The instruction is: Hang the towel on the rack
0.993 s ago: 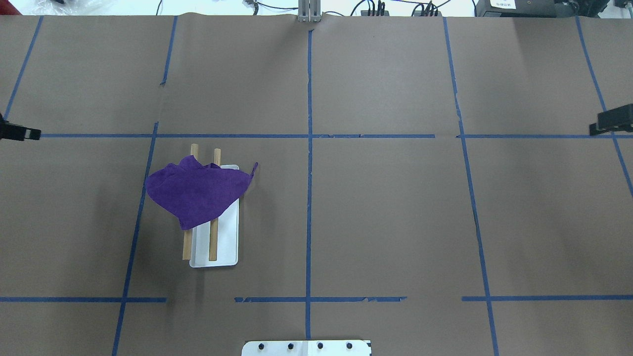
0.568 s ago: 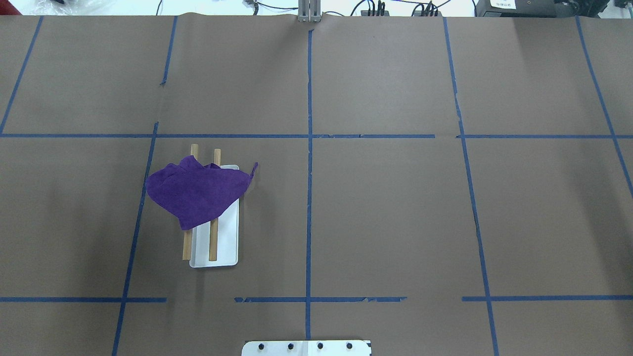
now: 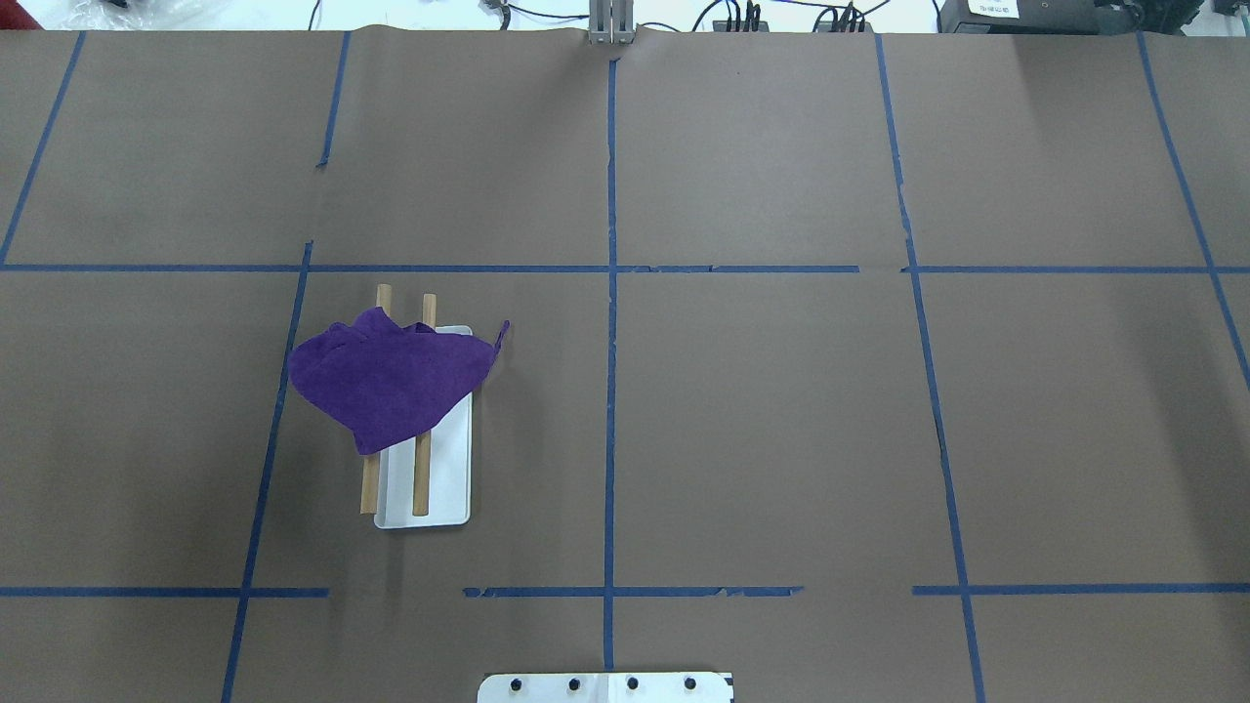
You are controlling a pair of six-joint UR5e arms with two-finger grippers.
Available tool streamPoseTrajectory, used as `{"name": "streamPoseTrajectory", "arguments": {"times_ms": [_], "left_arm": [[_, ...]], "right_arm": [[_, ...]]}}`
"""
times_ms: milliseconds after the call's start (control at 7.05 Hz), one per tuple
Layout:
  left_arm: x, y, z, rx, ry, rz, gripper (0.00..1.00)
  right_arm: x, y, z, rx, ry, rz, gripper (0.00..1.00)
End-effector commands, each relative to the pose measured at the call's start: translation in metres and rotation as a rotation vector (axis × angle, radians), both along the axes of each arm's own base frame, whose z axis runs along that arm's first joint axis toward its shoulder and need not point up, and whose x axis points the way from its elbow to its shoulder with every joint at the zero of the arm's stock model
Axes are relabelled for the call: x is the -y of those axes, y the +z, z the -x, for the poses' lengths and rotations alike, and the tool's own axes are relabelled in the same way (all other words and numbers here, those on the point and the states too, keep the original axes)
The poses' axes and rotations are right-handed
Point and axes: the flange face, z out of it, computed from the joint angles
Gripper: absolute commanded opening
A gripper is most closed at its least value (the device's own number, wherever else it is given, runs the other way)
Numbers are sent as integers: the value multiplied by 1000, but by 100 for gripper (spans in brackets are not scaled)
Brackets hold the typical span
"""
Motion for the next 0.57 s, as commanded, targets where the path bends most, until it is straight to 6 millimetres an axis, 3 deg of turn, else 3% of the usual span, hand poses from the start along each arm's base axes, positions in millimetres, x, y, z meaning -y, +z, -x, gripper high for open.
{"name": "streamPoseTrajectory", "arguments": {"times_ms": [0,142,426], "left_arm": [[-14,7,1,-21,5,81,100],[-19,-5,-1,-21,9,58,100],[-18,-5,-3,-20,11,59,100]], "right_arm": [[27,-25,10,-7,-27,37,100],[23,-29,7,-6,-22,28,100],[15,-23,5,-35,-26,29,100]]}}
